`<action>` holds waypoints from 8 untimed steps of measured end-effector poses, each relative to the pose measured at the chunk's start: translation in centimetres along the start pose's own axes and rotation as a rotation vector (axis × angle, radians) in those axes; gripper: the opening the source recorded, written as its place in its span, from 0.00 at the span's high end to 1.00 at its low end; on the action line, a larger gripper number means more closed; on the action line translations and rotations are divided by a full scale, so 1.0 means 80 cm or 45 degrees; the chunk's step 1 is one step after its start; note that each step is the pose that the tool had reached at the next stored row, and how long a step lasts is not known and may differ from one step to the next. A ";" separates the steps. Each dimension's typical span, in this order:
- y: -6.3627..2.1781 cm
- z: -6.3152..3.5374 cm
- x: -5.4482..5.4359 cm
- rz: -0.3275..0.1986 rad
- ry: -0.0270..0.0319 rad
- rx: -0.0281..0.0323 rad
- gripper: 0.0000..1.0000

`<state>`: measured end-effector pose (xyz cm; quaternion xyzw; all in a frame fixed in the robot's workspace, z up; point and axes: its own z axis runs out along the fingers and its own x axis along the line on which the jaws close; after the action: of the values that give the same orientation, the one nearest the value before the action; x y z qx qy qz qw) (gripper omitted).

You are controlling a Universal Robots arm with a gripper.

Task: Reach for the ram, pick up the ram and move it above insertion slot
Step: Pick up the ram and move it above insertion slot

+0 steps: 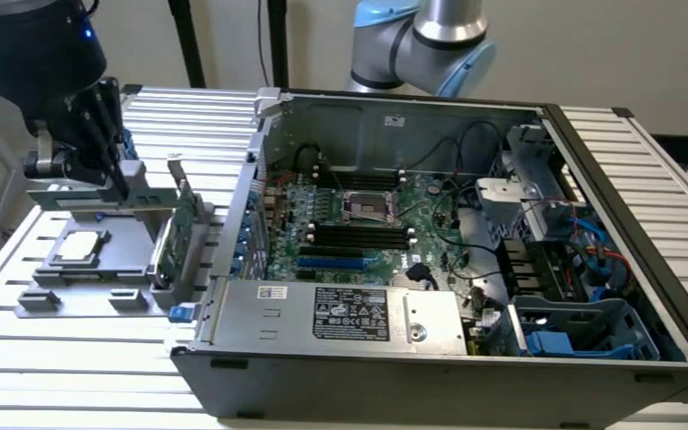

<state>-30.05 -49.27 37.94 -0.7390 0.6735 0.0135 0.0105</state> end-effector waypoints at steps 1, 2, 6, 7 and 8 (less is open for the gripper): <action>-0.005 -0.004 0.000 0.000 -0.0001 0.0001 0.87; -0.010 -0.008 0.000 0.000 -0.0002 0.0002 0.87; -0.029 -0.020 0.000 0.000 -0.0006 0.0000 0.87; -0.034 -0.022 0.000 0.000 -0.0012 0.0000 0.87; -0.039 -0.024 0.000 0.000 -0.0017 -0.0003 0.87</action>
<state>-26.95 -49.09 39.87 -0.7390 0.6735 0.0140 0.0109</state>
